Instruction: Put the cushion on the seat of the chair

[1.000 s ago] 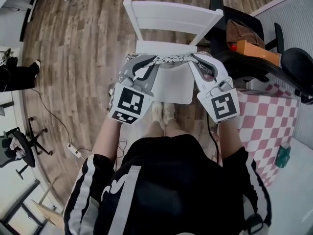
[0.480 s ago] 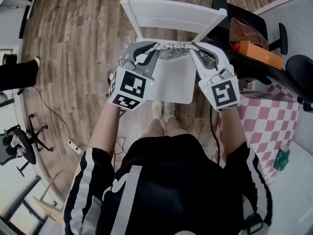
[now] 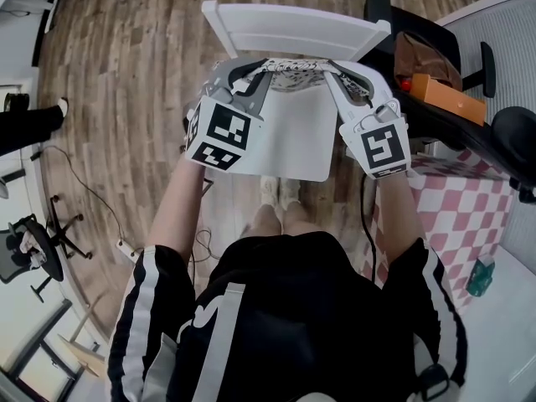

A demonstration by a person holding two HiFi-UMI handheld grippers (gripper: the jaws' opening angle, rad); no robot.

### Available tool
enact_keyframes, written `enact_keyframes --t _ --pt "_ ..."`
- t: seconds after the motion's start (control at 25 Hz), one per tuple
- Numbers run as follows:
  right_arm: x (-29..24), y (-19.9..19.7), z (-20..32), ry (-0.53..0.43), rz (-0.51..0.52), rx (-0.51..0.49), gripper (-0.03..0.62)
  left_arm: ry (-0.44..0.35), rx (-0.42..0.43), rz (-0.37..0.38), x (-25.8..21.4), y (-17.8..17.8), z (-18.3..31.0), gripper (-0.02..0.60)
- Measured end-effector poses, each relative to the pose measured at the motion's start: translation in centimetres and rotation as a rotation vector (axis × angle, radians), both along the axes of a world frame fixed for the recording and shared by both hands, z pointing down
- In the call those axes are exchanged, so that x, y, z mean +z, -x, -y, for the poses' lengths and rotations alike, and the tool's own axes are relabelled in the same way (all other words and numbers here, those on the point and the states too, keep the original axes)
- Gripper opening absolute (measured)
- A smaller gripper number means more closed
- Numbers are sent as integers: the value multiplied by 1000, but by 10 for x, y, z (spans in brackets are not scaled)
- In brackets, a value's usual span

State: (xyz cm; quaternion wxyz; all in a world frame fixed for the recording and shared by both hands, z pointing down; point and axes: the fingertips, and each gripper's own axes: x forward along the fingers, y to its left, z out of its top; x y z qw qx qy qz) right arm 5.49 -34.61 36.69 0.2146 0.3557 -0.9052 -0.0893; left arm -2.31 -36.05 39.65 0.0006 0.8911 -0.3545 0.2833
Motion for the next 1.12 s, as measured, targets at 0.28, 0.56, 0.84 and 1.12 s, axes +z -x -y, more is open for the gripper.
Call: enact_keyframes --t 0.28,0.56,0.84,1.12 --pt "8 -3 19 -23 -16 -2 17 -31 13 28 4 -3 20 17" --pt "17 -4 28 -40 -55 -7 17 -76 32 55 13 -5 31 17" --pt "23 -5 37 -54 -57 -5 17 -113 48 79 17 -7 38 17" --pt "26 -6 32 -59 -47 -4 17 -139 73 80 20 -8 34 17"
